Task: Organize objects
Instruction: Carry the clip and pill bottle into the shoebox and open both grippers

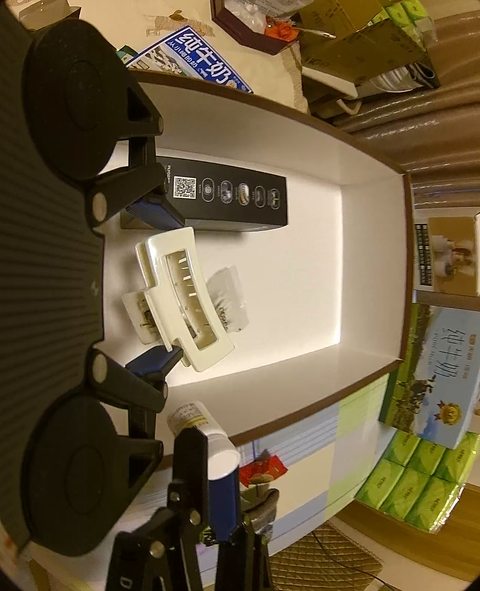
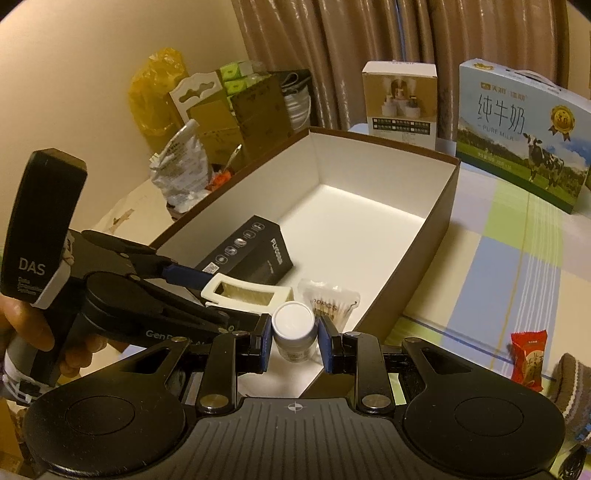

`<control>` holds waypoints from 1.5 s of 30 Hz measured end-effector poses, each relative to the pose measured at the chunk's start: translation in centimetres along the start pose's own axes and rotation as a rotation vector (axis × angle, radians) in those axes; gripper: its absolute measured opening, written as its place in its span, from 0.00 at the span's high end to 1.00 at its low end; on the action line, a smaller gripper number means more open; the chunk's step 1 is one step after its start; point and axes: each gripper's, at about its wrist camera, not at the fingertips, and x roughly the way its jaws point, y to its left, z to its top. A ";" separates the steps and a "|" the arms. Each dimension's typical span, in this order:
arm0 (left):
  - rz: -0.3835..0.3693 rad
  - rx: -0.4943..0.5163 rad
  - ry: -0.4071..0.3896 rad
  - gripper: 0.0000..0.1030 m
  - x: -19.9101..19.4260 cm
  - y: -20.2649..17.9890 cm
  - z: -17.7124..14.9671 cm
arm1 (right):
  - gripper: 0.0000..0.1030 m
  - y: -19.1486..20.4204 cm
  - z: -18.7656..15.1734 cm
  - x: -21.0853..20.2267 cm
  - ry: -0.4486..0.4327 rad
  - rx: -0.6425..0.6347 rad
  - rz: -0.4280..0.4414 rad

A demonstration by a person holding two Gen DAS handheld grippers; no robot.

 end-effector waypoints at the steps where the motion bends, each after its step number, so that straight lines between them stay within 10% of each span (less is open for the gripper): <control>1: -0.001 0.000 0.004 0.37 0.2 0.1 0.0 | 0.77 0.0 0.0 0.1 0.003 0.000 -0.001; 37: 0.001 -0.040 0.032 0.21 0.2 2.7 0.7 | 0.77 0.8 0.9 4.3 0.143 -0.040 -0.021; 45: 0.009 -0.047 0.043 0.16 -0.1 3.2 0.4 | 0.45 1.2 1.1 3.7 0.116 -0.064 -0.033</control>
